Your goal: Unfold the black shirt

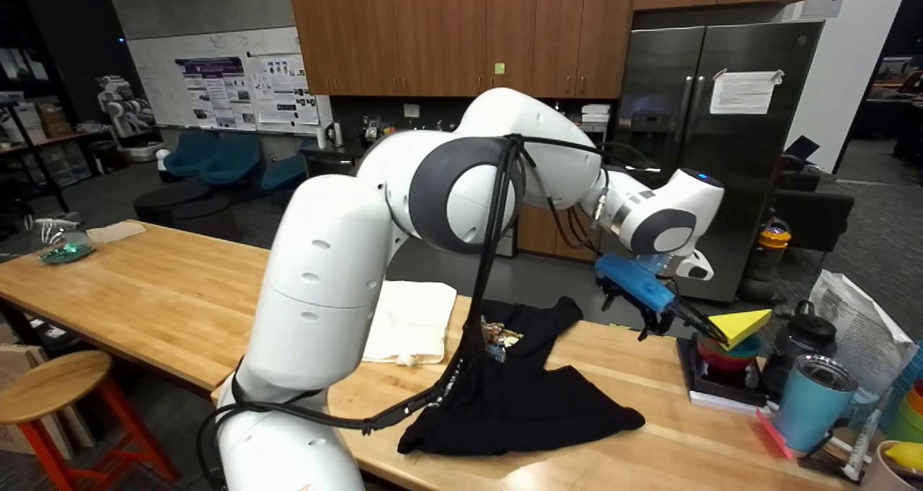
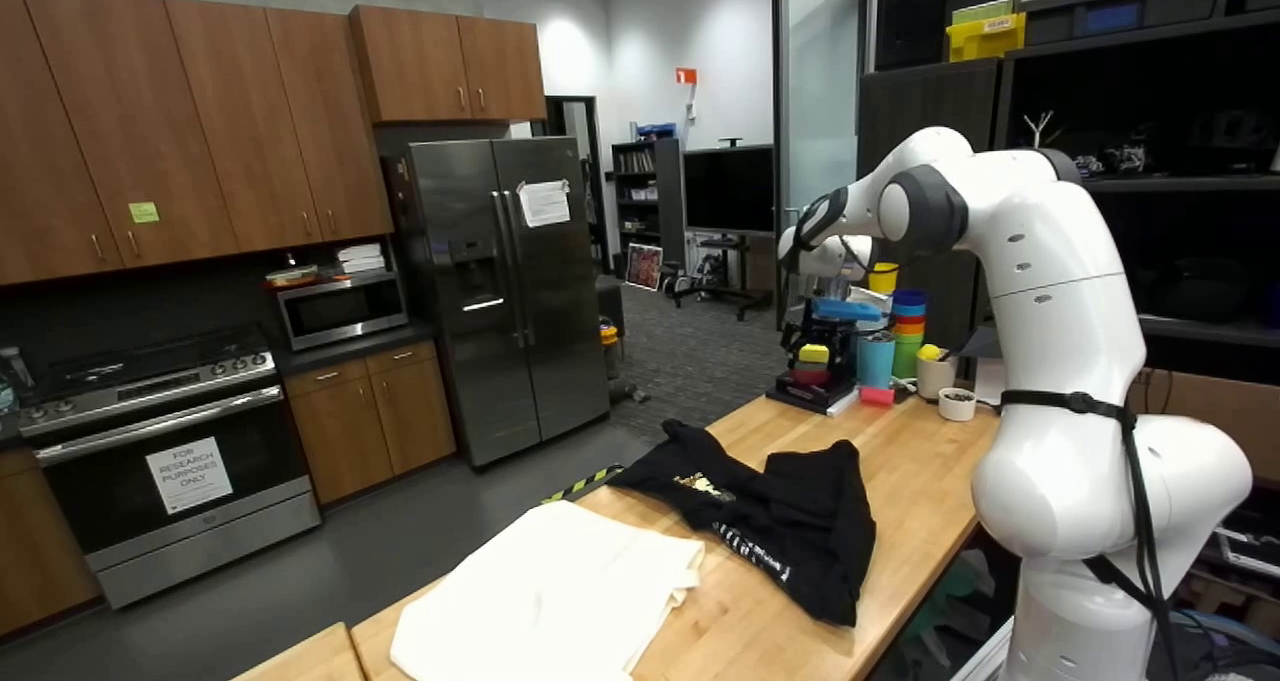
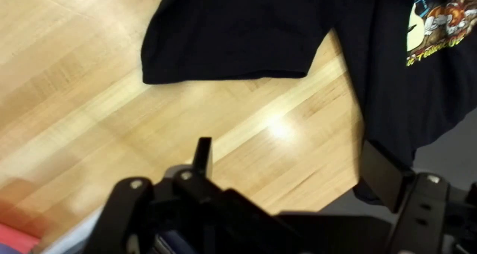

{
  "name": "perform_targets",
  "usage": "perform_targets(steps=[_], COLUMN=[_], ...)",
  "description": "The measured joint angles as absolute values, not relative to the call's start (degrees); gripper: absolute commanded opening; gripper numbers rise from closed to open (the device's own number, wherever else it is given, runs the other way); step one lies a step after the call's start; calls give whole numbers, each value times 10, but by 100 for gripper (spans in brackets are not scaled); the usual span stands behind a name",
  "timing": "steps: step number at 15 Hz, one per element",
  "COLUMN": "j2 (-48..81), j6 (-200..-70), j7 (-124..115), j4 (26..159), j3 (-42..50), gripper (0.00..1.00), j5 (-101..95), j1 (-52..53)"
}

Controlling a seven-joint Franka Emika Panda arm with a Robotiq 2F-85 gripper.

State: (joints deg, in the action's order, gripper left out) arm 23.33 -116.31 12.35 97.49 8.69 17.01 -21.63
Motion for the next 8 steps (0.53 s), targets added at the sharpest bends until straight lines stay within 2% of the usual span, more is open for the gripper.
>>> perform_targets(steps=[8], j2=[115], j6=[-1189], j7=[125], j4=[1073], j3=[50], gripper=[100], j5=[77], j1=[-96])
